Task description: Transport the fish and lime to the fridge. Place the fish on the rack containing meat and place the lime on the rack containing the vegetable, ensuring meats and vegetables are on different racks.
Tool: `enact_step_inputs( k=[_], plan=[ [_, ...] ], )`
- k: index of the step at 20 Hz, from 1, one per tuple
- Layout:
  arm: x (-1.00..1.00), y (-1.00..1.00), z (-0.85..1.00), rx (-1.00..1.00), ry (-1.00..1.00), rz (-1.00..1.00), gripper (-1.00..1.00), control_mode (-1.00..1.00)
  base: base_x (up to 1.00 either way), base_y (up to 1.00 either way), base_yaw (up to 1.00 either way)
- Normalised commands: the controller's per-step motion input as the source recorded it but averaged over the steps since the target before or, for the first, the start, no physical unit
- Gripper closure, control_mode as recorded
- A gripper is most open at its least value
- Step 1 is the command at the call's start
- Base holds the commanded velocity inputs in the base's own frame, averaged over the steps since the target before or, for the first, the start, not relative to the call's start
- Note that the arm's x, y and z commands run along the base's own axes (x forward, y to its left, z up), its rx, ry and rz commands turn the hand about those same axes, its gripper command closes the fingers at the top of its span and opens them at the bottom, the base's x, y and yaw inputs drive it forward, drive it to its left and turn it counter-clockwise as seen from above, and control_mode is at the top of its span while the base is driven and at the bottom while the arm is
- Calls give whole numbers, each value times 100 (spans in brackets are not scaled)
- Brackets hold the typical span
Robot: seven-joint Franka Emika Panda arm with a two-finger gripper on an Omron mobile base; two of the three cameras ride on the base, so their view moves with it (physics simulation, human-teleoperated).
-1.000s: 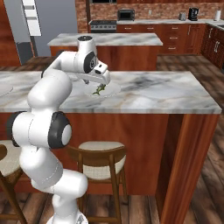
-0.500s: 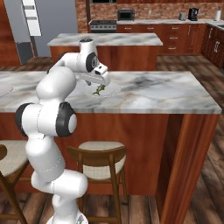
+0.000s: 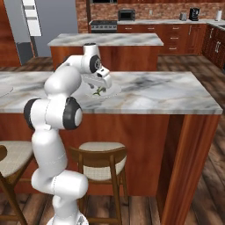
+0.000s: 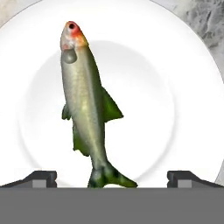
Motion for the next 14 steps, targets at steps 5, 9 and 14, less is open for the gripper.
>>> enact_step_inputs(
  k=[5, 9, 14],
  plan=[
    [31, 0, -26, 0, 6, -4, -100, -100, 0, 0, 0],
    [25, 0, -22, 0, 4, -3, -100, -100, 0, 0, 0],
    [34, 0, -18, 0, 3, -2, -100, -100, 0, 0, 0]
  ],
)
